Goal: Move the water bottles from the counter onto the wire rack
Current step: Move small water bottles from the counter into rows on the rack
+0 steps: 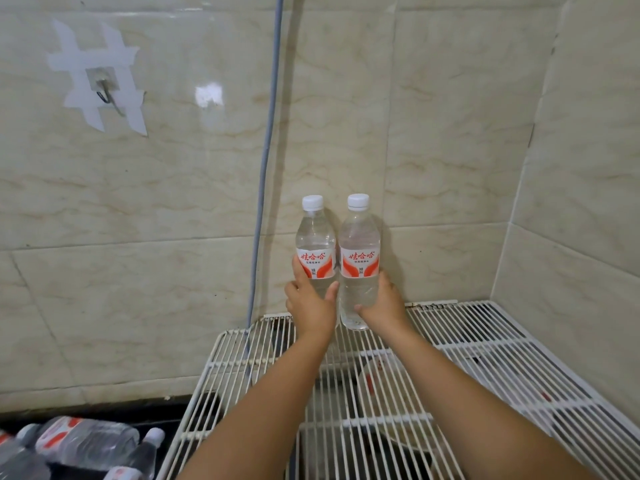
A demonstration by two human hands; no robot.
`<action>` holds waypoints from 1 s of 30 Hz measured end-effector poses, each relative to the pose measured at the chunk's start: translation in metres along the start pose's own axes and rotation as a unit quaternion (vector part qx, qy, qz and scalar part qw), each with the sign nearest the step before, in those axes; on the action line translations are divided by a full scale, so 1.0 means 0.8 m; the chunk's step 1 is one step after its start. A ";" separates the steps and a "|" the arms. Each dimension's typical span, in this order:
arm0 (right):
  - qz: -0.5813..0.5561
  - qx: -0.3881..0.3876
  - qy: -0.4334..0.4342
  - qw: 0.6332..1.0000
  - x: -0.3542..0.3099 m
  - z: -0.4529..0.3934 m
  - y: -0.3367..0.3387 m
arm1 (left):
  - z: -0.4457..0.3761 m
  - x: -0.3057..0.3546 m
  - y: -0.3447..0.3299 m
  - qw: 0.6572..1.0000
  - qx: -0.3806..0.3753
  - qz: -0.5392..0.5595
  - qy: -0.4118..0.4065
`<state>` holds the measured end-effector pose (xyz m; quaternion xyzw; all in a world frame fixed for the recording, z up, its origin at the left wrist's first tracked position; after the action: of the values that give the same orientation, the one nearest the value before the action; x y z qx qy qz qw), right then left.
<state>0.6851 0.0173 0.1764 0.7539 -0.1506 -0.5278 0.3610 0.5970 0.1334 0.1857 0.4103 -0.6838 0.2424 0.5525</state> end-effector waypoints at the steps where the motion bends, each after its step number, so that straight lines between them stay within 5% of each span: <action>1: 0.004 -0.007 0.005 1.000 0.002 -0.001 -0.001 | 0.000 0.000 -0.002 1.000 -0.015 -0.006 -0.006; 7: 0.030 -0.005 0.011 0.999 0.000 -0.001 -0.002 | 0.007 -0.002 0.000 0.996 -0.064 -0.042 -0.035; 25: 0.031 0.000 -0.008 0.999 0.005 0.007 -0.003 | 0.029 0.005 0.002 0.994 0.015 -0.106 0.013; 30: 0.122 0.006 -0.009 0.992 -0.002 0.015 0.011 | 0.037 0.013 0.011 0.990 -0.053 -0.126 0.034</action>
<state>0.6750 0.0075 0.1811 0.7275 -0.2483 -0.4853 0.4166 0.5724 0.1120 0.1885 0.4548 -0.6192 0.1486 0.6227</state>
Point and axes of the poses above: each hand's wrist, its own z-axis away from the middle knuckle, its own y-axis out of the back of the hand, x = y × z, the point moved 9 cm from there along -z, towards the middle knuckle, and after that the axes turned 15 degrees about z, right-handed, at the moved point
